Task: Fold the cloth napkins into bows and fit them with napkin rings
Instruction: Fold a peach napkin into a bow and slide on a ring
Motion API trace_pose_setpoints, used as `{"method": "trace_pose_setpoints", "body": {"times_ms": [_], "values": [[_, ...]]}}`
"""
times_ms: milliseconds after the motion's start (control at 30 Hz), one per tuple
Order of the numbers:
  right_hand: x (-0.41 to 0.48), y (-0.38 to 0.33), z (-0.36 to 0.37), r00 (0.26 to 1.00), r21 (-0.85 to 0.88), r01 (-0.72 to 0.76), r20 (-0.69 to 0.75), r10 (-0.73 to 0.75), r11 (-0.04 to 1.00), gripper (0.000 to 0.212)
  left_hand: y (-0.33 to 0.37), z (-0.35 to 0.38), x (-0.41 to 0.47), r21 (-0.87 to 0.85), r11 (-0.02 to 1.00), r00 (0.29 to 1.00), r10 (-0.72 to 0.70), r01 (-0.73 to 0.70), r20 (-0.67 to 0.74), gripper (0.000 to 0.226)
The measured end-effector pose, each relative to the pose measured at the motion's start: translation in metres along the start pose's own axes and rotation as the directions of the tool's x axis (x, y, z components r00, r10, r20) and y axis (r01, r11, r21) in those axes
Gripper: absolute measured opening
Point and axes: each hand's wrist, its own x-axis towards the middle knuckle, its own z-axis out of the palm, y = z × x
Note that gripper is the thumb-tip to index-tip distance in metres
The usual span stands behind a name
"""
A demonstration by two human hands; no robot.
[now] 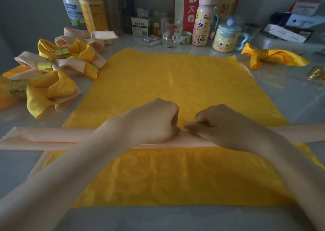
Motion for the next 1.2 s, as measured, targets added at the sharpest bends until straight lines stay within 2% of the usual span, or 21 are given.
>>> {"method": "trace_pose_setpoints", "body": {"times_ms": [67, 100, 167, 200, 267, 400, 433, 567, 667, 733, 767, 867, 967, 1033, 1067, 1133, 1200], "values": [[0.005, -0.005, 0.01, 0.991, -0.195, -0.103, -0.109, 0.083, 0.975, 0.049, 0.001, 0.003, 0.0, -0.035, 0.999, 1.0, -0.015, 0.016, 0.004, 0.026], [0.008, -0.007, 0.017, 0.979, -0.289, -0.122, -0.194, 0.067, 0.95, 0.044, 0.001, 0.005, 0.001, -0.048, 0.999, 1.0, -0.023, 0.023, 0.013, 0.03], [0.01, -0.008, 0.035, 0.923, -0.357, -0.061, -0.377, -0.083, 0.932, 0.035, 0.001, 0.007, 0.003, -0.061, 0.997, 0.997, -0.053, 0.056, 0.053, 0.036], [0.011, -0.008, 0.042, 0.914, -0.322, -0.024, -0.39, -0.109, 0.947, 0.037, 0.001, 0.007, 0.003, -0.066, 0.994, 0.994, -0.076, 0.081, 0.08, 0.038], [0.013, -0.002, 0.053, 0.934, -0.204, 0.029, -0.344, -0.099, 0.978, 0.052, 0.001, 0.006, 0.003, -0.053, 0.991, 0.986, -0.116, 0.123, 0.122, 0.04], [0.001, 0.012, 0.049, 0.971, -0.177, -0.057, -0.237, 0.013, 0.983, 0.085, 0.008, 0.002, 0.004, 0.056, 0.995, 0.983, -0.094, 0.086, 0.155, 0.047], [-0.001, 0.017, 0.047, 0.978, -0.195, -0.086, -0.204, 0.045, 0.977, 0.086, 0.008, 0.002, 0.005, 0.081, 0.994, 0.982, -0.09, 0.077, 0.168, 0.049], [-0.024, 0.047, 0.034, 0.965, -0.203, -0.258, -0.104, 0.242, 0.945, 0.061, 0.008, 0.006, 0.004, 0.122, 0.992, 0.988, -0.051, 0.033, 0.145, 0.042], [-0.044, 0.083, 0.02, 0.921, -0.171, -0.389, -0.103, 0.376, 0.905, 0.06, 0.007, 0.013, 0.001, 0.018, 0.999, 0.999, 0.035, -0.035, 0.013, 0.02], [-0.055, 0.108, 0.01, 0.881, -0.137, -0.47, -0.137, 0.454, 0.872, 0.06, 0.014, 0.016, 0.002, -0.062, 0.992, 0.994, 0.111, -0.112, -0.024, 0.005], [-0.061, 0.117, 0.005, 0.865, -0.113, -0.497, -0.149, 0.48, 0.861, 0.06, 0.021, 0.016, 0.001, -0.069, 0.987, 0.989, 0.147, -0.149, -0.025, 0.01], [-0.069, 0.127, 0.0, 0.859, -0.036, -0.493, -0.179, 0.479, 0.87, 0.057, 0.042, 0.015, 0.005, 0.048, 0.977, 0.977, 0.211, -0.21, -0.02, 0.03], [-0.069, 0.118, -0.001, 0.88, -0.053, -0.377, -0.33, 0.341, 0.925, 0.043, 0.055, 0.019, 0.008, 0.142, 0.967, 0.977, 0.213, -0.212, 0.009, 0.035], [-0.072, 0.109, -0.006, 0.891, -0.049, -0.268, -0.392, 0.228, 0.962, 0.033, 0.06, 0.024, 0.01, 0.098, 0.975, 0.98, 0.197, -0.198, 0.018, 0.032], [-0.071, 0.105, -0.009, 0.897, 0.0, -0.234, -0.385, 0.216, 0.972, 0.03, 0.059, 0.024, 0.011, 0.055, 0.982, 0.984, 0.178, -0.179, 0.028, 0.031], [-0.075, 0.1, -0.018, 0.921, 0.026, -0.247, -0.306, 0.243, 0.969, 0.028, 0.06, 0.022, 0.013, -0.078, 0.987, 0.986, 0.145, -0.139, 0.085, 0.032], [-0.075, 0.099, -0.025, 0.938, -0.058, -0.291, -0.214, 0.273, 0.955, 0.026, 0.06, 0.016, 0.015, -0.207, 0.972, 0.977, 0.141, -0.107, 0.158, 0.028]]}}
